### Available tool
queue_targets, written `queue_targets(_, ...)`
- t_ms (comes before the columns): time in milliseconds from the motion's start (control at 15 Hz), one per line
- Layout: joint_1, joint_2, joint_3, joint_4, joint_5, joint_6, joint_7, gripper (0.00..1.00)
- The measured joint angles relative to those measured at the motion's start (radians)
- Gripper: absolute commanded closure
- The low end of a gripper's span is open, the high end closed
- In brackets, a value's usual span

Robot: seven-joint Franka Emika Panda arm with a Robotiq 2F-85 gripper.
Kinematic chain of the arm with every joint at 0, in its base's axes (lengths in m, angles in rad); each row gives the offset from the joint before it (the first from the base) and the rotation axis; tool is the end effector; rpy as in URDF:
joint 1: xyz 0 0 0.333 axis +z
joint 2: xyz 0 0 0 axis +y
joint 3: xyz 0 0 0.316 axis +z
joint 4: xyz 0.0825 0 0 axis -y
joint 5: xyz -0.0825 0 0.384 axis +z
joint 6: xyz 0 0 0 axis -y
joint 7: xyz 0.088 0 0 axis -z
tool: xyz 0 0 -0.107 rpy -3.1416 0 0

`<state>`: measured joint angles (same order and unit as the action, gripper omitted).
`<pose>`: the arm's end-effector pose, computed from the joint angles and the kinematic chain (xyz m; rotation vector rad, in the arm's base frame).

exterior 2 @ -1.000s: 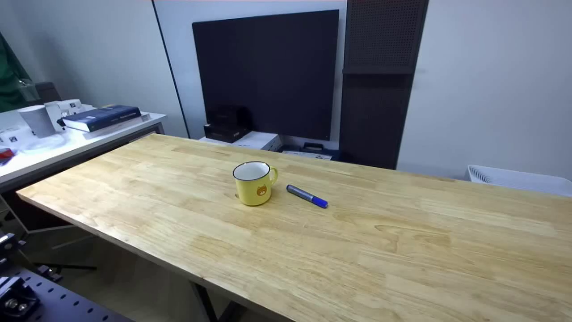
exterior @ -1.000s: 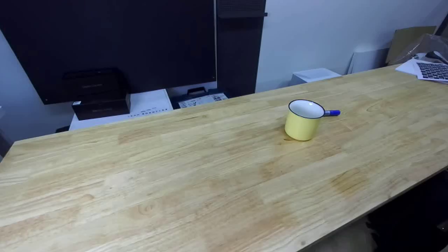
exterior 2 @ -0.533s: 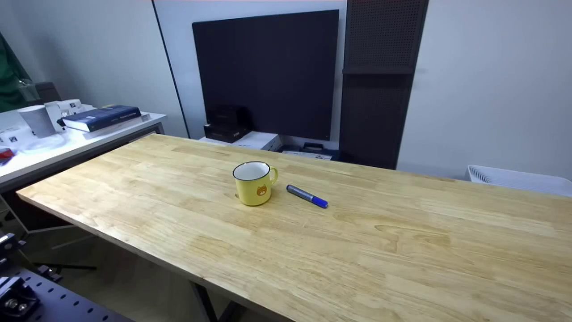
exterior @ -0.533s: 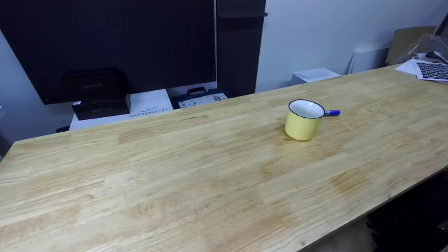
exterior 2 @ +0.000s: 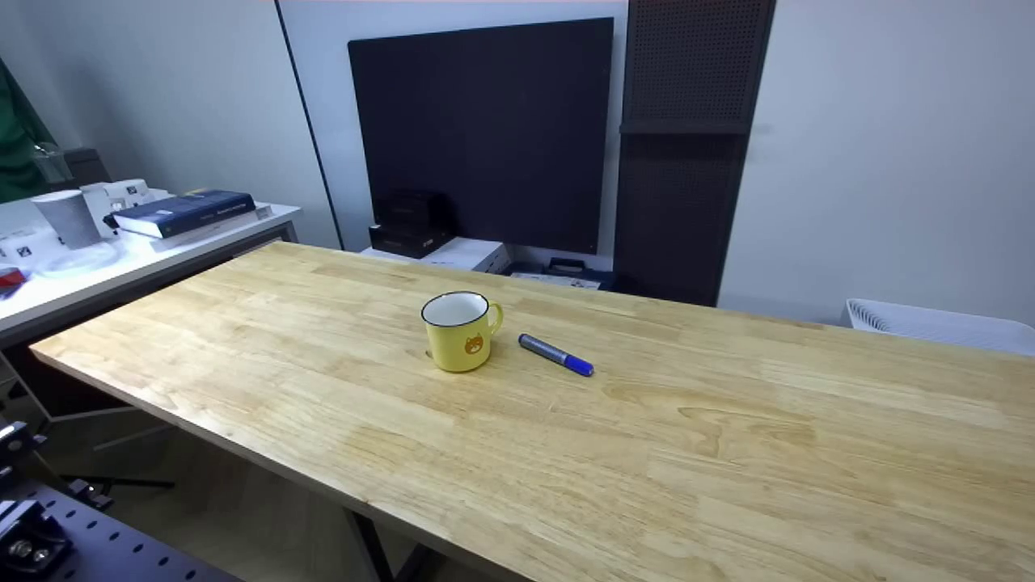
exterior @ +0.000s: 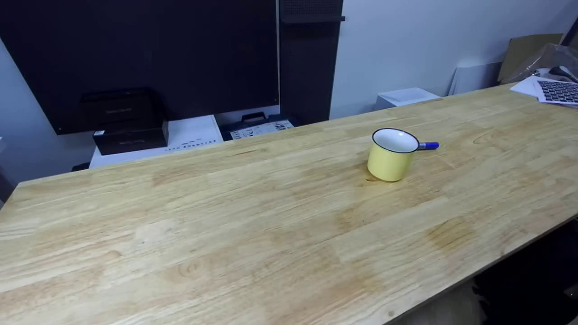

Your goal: Put the blue marker in the yellow mug

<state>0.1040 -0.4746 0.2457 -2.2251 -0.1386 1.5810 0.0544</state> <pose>0.3699 0.1329 0.5405 2.8299 0.3887 -0.1904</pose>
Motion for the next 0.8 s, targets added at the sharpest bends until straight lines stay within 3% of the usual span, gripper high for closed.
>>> queue_targets(200,-0.021,-0.016,-0.074,-0.032,-0.064,0.125,-0.002,0.0)
queue_targets(400,-0.067,-0.02,-0.192,-0.084,-0.051,0.256,-0.034,0.0)
queue_targets(667,-0.093,0.01,-0.382,-0.155,0.108,0.442,-0.272,0.0)
queue_targets(800,-0.092,0.036,-0.446,-0.162,0.197,0.455,-0.386,0.0)
